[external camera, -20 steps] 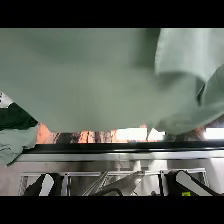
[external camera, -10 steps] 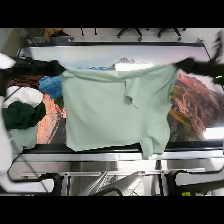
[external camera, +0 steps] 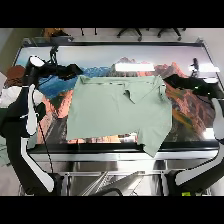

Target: Fold the shirts.

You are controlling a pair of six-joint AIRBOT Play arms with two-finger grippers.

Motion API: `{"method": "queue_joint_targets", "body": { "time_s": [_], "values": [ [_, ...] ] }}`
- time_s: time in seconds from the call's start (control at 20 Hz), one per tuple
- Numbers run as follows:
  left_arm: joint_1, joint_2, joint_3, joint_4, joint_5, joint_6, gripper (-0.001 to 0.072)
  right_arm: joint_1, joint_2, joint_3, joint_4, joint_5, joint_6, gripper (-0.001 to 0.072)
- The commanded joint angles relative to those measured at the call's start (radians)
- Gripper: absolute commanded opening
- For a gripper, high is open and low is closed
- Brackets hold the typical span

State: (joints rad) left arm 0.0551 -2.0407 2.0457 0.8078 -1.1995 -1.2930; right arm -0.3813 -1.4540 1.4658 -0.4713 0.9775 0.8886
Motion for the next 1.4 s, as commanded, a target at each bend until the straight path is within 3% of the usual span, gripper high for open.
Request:
{"method": "queue_joint_targets", "body": {
  "time_s": [0.0,0.15,0.25,0.4,0.55,0.9,0.95,1.0,1.1,1.15,1.25,1.35],
  "values": [
    [0.105,0.041,-0.025,-0.018,-0.145,-0.011,0.0649,-0.145,0.044,-0.002,-0.022,0.178,-0.001,0.0304],
    [0.198,0.15,-0.236,0.023,-0.327,-0.03,0.0648,-0.273,0.074,-0.01,-0.168,0.37,0.028,0.0299],
    [0.222,0.242,-0.459,0.132,-0.366,-0.035,0.0648,-0.326,0.092,-0.058,-0.233,0.412,0.025,0.0299],
    [0.25,0.379,-0.806,0.256,-0.259,-0.016,0.0649,-0.372,0.095,-0.127,-0.244,0.411,0.001,0.03],
    [0.282,0.452,-1.022,0.245,-0.184,0.002,0.0649,-0.39,0.095,-0.173,-0.253,0.412,-0.016,0.03],
    [0.18,0.426,-1.181,0.095,-0.049,0.118,0.0648,-0.392,0.098,-0.298,-0.29,0.471,-0.022,0.0304],
    [0.166,0.412,-1.176,0.085,-0.062,0.122,0.0495,-0.392,0.103,-0.332,-0.315,0.468,-0.023,0.0304],
    [0.153,0.398,-1.164,0.081,-0.076,0.122,0.0294,-0.391,0.107,-0.365,-0.336,0.465,-0.027,0.0304],
    [0.14,0.385,-1.135,0.082,-0.114,0.122,0.0082,-0.39,0.107,-0.419,-0.346,0.449,-0.03,0.0306],
    [0.141,0.384,-1.12,0.082,-0.127,0.122,0.0017,-0.389,0.107,-0.439,-0.345,0.434,-0.029,0.0308],
    [0.143,0.385,-1.093,0.082,-0.135,0.122,0.0017,-0.386,0.106,-0.474,-0.345,0.402,-0.03,0.0367],
    [0.145,0.384,-1.072,0.082,-0.132,0.122,0.0017,-0.358,0.106,-0.504,-0.344,0.37,-0.03,0.0364]
  ]
}}
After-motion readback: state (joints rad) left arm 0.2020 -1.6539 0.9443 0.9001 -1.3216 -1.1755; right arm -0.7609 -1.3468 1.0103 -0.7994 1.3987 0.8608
